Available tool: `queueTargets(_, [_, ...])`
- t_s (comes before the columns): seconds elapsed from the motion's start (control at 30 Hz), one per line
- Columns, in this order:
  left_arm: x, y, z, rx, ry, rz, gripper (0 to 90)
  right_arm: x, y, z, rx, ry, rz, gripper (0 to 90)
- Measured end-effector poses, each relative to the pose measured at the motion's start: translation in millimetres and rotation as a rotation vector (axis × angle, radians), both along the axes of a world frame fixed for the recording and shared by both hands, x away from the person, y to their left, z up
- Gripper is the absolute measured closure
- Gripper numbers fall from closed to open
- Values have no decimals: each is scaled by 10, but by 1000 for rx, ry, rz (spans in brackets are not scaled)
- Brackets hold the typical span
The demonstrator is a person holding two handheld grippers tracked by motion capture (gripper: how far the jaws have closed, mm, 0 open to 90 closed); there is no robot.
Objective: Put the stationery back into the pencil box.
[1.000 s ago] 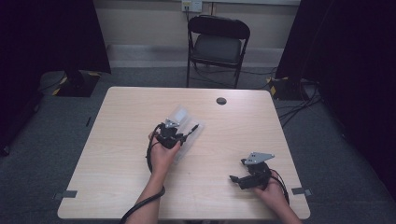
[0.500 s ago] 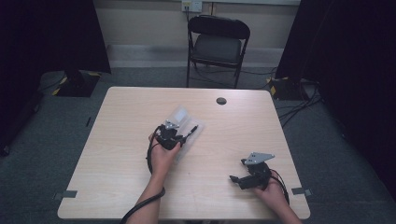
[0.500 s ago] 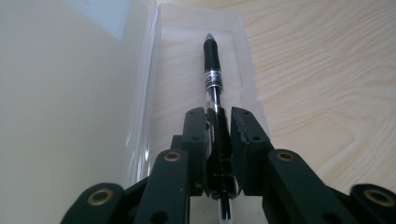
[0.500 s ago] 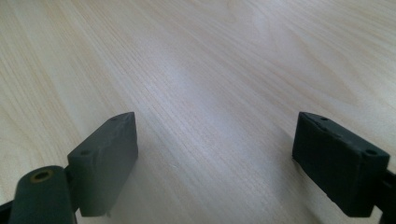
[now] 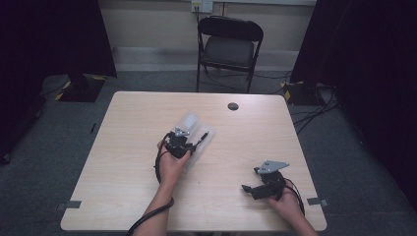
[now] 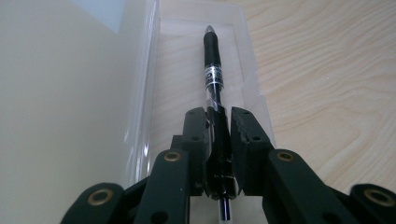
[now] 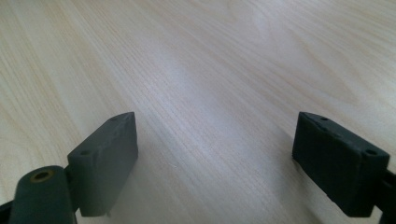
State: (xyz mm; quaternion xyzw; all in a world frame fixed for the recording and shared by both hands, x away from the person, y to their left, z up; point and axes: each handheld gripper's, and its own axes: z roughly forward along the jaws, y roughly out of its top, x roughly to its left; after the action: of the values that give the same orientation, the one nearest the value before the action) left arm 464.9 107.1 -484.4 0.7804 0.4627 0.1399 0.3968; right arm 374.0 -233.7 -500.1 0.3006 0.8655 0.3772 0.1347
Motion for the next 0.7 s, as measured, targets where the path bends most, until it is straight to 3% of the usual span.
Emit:
queueTargets(0.47, [1, -28, -40, 6, 6, 6, 766, 0, 0, 0, 0, 0, 0, 135])
queueTargets(0.53, [5, -22, -48, 22, 7, 2, 765, 0, 0, -1, 2, 0, 1, 135])
queueTargets(0.7, [-3, -17, -44, -9, -15, 7, 718, -1, 0, -1, 2, 0, 1, 134])
